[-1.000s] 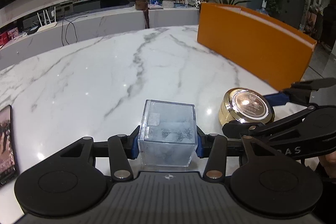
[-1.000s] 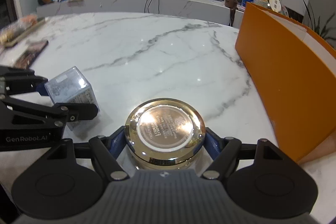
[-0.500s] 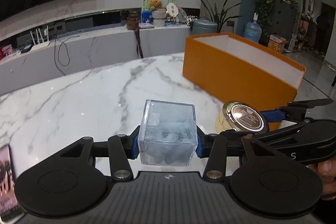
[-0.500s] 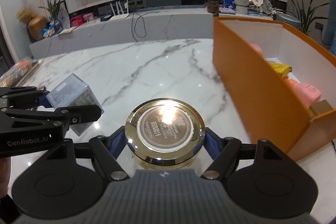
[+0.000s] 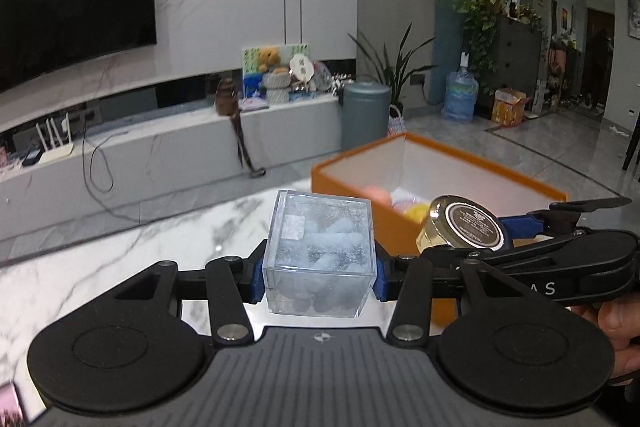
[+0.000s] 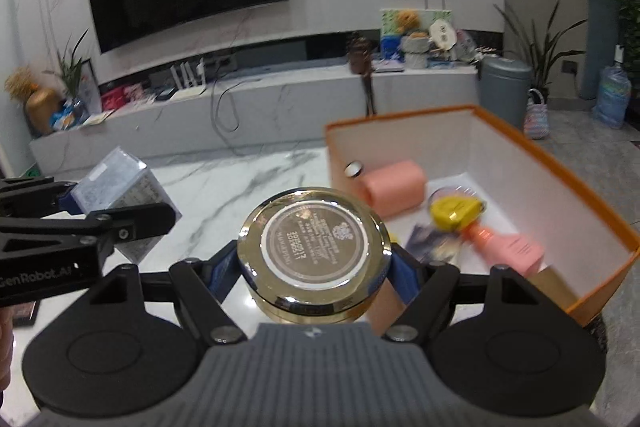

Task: Organize rigid objects
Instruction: 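Carry the clear cube and gold tin with both tools over the orange box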

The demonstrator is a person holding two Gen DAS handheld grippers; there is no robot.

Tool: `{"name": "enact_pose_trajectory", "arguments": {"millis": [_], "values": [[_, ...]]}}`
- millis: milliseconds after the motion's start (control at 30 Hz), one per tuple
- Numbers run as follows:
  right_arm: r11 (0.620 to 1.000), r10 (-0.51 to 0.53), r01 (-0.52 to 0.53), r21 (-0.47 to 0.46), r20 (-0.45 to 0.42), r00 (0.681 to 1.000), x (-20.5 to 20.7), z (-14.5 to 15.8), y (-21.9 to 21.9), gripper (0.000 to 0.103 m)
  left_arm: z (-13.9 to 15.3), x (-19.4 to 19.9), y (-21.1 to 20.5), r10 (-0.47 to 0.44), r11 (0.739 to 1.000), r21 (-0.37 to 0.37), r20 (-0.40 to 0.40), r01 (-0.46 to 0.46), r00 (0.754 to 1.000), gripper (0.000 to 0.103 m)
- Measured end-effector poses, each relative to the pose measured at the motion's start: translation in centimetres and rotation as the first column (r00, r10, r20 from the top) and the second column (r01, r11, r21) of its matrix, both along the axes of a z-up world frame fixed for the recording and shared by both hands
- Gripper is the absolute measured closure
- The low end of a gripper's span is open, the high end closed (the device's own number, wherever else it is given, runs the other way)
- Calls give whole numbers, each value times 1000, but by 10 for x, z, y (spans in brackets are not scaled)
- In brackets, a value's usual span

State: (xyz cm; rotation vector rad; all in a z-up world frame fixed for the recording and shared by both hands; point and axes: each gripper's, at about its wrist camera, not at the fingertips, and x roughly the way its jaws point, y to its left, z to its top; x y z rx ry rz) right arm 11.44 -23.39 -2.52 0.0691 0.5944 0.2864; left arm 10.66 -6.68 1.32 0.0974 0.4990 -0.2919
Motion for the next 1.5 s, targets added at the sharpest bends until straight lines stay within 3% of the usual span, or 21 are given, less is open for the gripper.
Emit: {"name": "enact_pose_trajectory", "arguments": {"millis": [267, 667, 767, 900, 1100, 1267, 1500], "values": [[997, -73, 73, 17, 18, 997, 18, 15, -29, 28, 12, 21, -25, -53, 998, 40, 36, 52, 998, 49], [979, -203, 203, -9, -19, 979, 44, 14, -68, 28, 12, 56, -54, -116, 992, 50, 12, 115, 993, 48], [974, -224, 223, -29, -48, 973, 56, 11, -78, 28, 7, 69, -67, -146, 981, 129, -2, 145, 989, 48], [964, -260, 251, -86, -101, 960, 77, 3, -89, 28, -1, 91, -86, -204, 956, 201, -67, 213, 977, 48], [960, -279, 268, -81, -195, 940, 114, -6, -101, 28, -10, 122, -119, -252, 918, 278, -148, 285, 956, 48], [971, -231, 203, -124, -289, 929, 136, -19, -99, 28, -34, 137, -139, -272, 845, 412, -218, 341, 937, 49], [979, -175, 113, -167, -424, 889, 144, -42, -93, 28, -60, 145, -156, -311, 743, 487, -355, 458, 882, 49]]}}
